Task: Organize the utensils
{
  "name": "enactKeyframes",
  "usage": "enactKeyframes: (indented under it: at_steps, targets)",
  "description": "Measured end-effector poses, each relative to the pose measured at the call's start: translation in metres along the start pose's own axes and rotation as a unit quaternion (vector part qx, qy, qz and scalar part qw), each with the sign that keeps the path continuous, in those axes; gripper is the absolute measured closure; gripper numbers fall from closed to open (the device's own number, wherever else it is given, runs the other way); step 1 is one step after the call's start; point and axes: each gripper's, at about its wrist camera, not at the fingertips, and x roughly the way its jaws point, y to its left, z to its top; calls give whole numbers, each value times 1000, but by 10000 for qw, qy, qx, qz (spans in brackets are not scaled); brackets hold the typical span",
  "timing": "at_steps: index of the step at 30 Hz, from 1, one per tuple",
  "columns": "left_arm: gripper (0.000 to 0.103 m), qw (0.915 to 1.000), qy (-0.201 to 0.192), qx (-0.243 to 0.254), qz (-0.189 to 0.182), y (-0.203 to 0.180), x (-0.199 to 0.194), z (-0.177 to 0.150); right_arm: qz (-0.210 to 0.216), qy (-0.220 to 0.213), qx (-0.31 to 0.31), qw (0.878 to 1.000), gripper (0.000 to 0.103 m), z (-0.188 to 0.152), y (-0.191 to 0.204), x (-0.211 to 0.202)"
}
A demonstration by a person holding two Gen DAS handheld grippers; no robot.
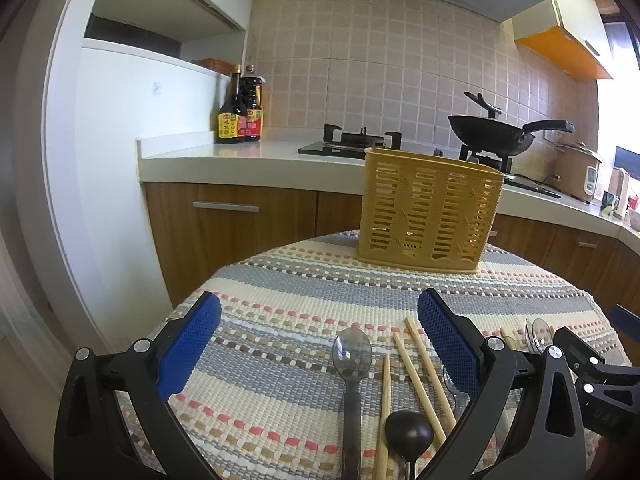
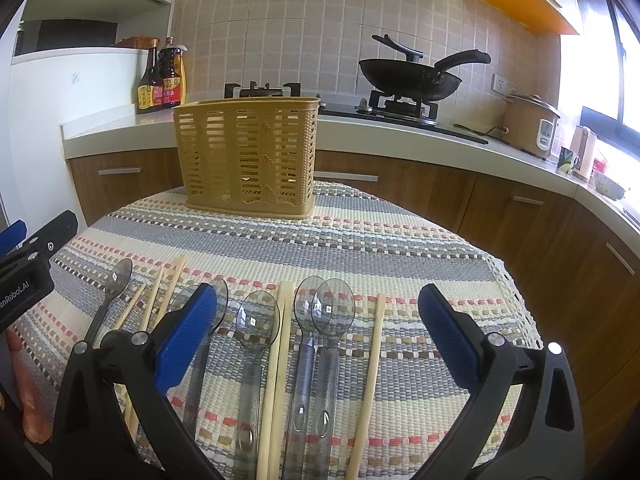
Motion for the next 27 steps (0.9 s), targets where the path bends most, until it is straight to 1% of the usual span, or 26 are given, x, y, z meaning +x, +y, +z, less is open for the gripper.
enactKeyframes:
  at_steps: [2,4,8,9,10,12,13,19,23,24,25,27]
  targets:
    - [8,10000,-10,9,-4,0,-1,0,-20,37,-69,10000,7,0,1,1]
    - [8,10000,-12,17,-5,-1,0,0,57,131,-11,9999,7,1,0,2]
    - [8,10000,9,10,-7,-1,0,0,65,69,-6,10000,7,0,2,1]
    - [8,10000,15,0,0,-1,0,-1,79,-70,42,9999,7,0,2,0]
    - [8,10000,18,-7,-1,-1,0,-1,88,-65,61,9999,7,0,1,0]
    - [8,10000,27,-12,-1,-1,0,-1,133,-18,154,9998,7,0,0,0]
    - [8,10000,23,-5,1,-1,0,-1,92,68,78,9999,7,1,-1,0]
    - [8,10000,36,36,27,-2,0,-1,61,244,-18,9997,7,1,-1,2]
    - [8,10000,73,8,37,-1,2,-1,68,215,-11,9997,7,1,-1,1]
    - [8,10000,79,3,36,-1,2,-1,54,172,0,9998,7,1,-2,1]
    - [8,10000,85,4,37,-1,3,-1,26,223,35,9997,7,1,-3,0]
    - [8,9999,103,-1,19,0,3,-1,-256,81,172,9995,7,1,-7,-3]
